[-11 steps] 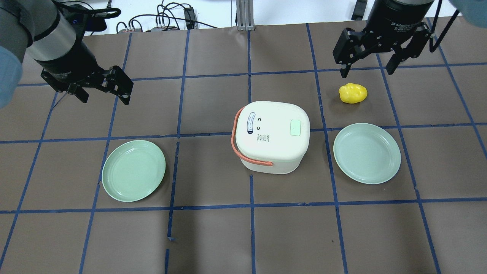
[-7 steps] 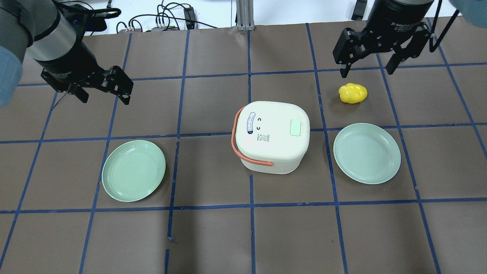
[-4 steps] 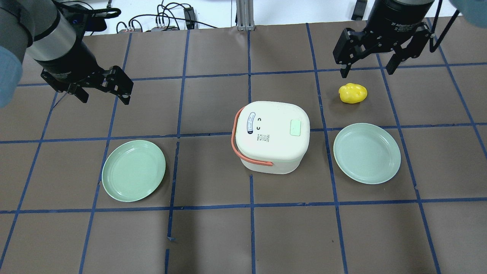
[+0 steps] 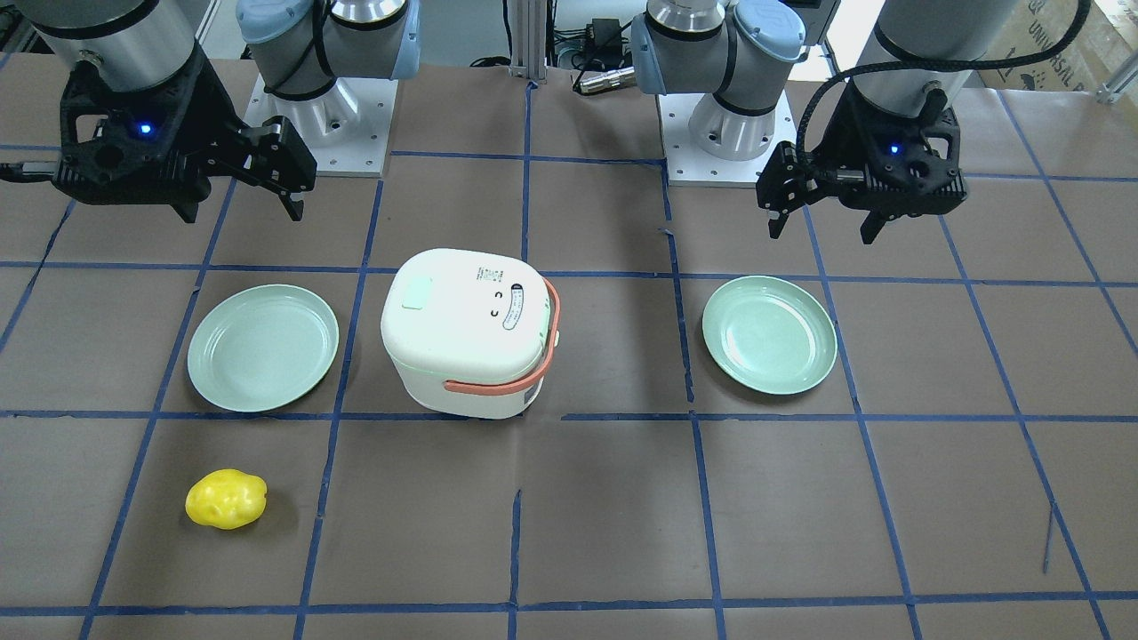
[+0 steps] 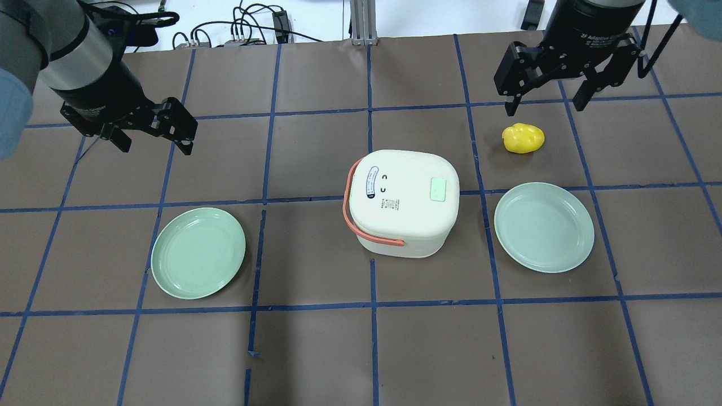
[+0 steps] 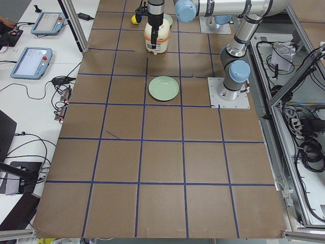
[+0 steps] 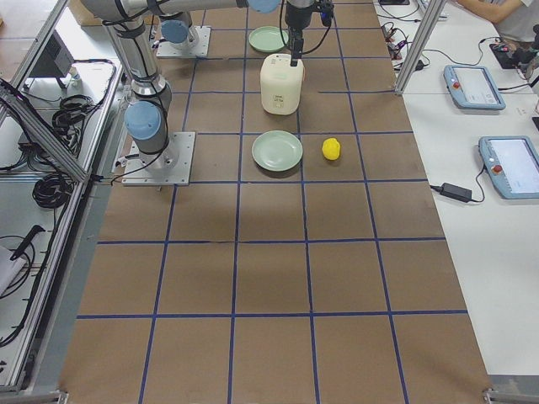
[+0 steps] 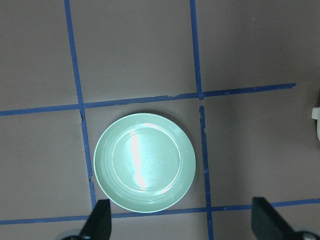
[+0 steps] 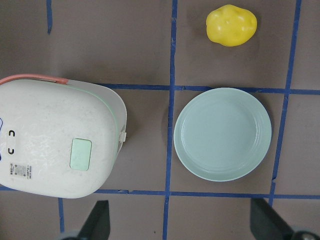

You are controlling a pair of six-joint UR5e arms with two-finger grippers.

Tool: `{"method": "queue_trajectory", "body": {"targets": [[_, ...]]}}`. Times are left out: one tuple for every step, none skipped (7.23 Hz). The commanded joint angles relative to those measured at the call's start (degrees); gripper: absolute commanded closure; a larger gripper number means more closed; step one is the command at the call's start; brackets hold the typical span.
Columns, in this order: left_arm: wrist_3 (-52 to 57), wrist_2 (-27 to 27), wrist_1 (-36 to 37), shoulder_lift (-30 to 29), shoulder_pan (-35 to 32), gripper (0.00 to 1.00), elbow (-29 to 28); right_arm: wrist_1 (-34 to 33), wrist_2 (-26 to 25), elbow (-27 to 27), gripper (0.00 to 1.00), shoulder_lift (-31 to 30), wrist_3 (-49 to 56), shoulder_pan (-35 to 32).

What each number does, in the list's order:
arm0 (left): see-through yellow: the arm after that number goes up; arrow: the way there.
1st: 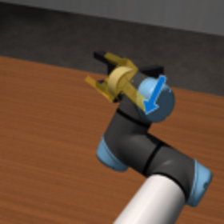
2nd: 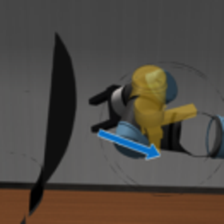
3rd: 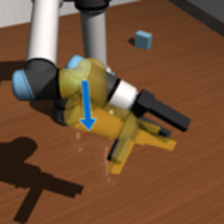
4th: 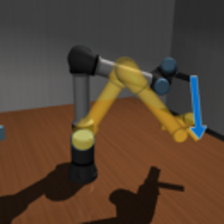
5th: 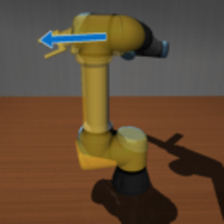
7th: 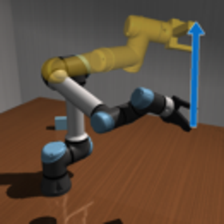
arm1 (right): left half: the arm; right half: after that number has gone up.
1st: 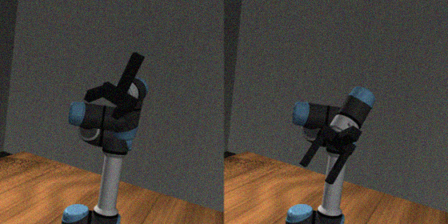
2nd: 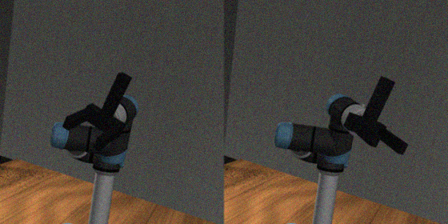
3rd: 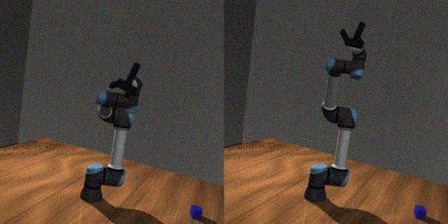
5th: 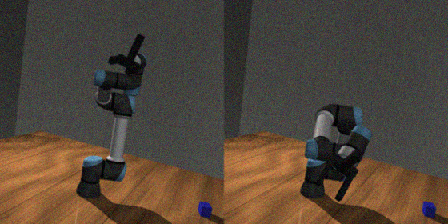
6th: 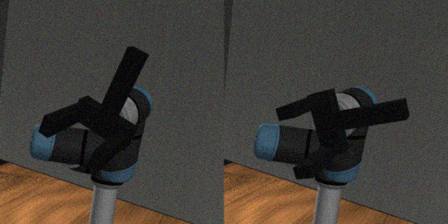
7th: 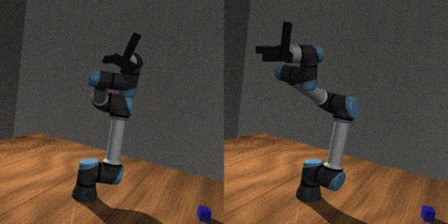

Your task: Press rice cooker button

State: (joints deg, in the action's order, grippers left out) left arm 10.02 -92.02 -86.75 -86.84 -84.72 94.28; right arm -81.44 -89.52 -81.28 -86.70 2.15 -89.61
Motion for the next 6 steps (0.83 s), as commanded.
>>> {"method": "queue_trajectory", "body": {"targets": [[0.00,0.00,0.00,0.00,0.00,0.00,0.02,0.40,-0.13,0.16,0.01,0.04,-4.84,-0.12],[0.00,0.00,0.00,0.00,0.00,0.00,0.02,0.58,-0.22,0.16,0.01,-0.05,-5.31,-0.12],[0.00,0.00,0.00,0.00,0.00,0.00,0.02,0.75,-0.22,0.07,0.01,-0.31,-5.14,-0.12],[0.00,0.00,0.00,0.00,0.00,0.00,0.02,0.67,0.13,-0.01,0.00,-1.27,-4.79,-0.12],[0.00,0.00,0.00,0.00,0.00,0.00,0.02,1.19,0.13,-0.45,0.00,-2.23,-3.83,-0.12],[0.00,0.00,0.00,0.00,0.00,0.00,0.02,1.11,0.22,-1.67,0.00,-2.42,-4.52,-0.21]]}}
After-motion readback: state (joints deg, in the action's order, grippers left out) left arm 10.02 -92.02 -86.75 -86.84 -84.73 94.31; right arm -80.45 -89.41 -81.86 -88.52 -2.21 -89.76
